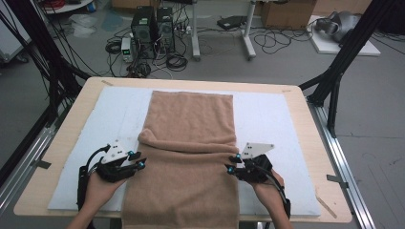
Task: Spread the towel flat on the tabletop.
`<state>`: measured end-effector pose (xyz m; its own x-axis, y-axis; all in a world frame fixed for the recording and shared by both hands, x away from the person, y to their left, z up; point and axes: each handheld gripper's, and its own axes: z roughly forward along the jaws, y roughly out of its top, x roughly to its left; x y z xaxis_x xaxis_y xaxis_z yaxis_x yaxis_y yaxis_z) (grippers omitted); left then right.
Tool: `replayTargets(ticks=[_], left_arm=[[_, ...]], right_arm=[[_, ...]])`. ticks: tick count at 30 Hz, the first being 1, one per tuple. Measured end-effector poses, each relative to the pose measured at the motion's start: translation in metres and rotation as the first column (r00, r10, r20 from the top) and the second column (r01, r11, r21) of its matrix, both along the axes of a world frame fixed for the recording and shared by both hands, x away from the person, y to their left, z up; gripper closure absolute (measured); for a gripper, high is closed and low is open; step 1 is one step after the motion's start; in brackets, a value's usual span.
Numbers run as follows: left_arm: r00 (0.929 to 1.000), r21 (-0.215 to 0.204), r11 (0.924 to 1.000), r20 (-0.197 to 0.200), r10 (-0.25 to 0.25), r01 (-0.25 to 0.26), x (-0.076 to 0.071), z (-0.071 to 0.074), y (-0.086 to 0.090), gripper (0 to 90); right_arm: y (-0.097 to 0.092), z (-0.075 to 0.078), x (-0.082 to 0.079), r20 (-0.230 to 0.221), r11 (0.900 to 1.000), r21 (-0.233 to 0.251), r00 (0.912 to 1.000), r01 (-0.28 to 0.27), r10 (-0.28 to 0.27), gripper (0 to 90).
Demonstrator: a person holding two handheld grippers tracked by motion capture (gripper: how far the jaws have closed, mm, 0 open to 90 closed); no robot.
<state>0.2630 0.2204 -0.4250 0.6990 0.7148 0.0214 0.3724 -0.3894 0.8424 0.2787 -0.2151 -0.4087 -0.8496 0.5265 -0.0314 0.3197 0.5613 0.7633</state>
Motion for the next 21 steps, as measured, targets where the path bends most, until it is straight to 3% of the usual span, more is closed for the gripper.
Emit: replayTargets(ticks=[6,9,10,12,17,21], left_arm=[[0.9974,0.011,0.998,-0.039,-0.061,0.062,-0.024,-0.008,0.0,61.4],[0.9829,0.03,0.9902,-0.129,-0.132,0.137,-0.027,-0.014,-0.009,56.3],[0.9787,0.047,0.9862,-0.139,-0.151,0.158,-0.028,-0.017,-0.012,55.4],[0.9817,0.073,0.9835,-0.108,-0.157,0.166,-0.032,-0.021,-0.017,56.5],[0.9764,0.025,0.9821,-0.114,-0.183,0.187,-0.034,-0.023,-0.013,81.0],[0.9806,0.038,0.983,-0.087,-0.176,0.18,-0.044,-0.021,-0.014,84.4]], right_arm=[[0.005,-0.009,-0.027,-0.04,0.9967,-0.03,0.9964,-0.075,0.074,61.6],[0.009,-0.023,-0.025,-0.08,0.9949,-0.049,0.9933,-0.088,0.084,59.6],[0.011,-0.027,-0.024,-0.099,0.9948,-0.056,0.992,-0.084,0.079,59.7],[0.012,-0.033,-0.022,-0.109,0.9957,-0.038,0.9908,-0.085,0.08,63.5],[0.01,-0.034,-0.024,-0.13,0.9918,-0.014,0.9837,-0.127,0.124,81.6],[0.01,-0.032,-0.029,-0.151,0.9871,-0.015,0.9762,-0.159,0.155,83.0]])
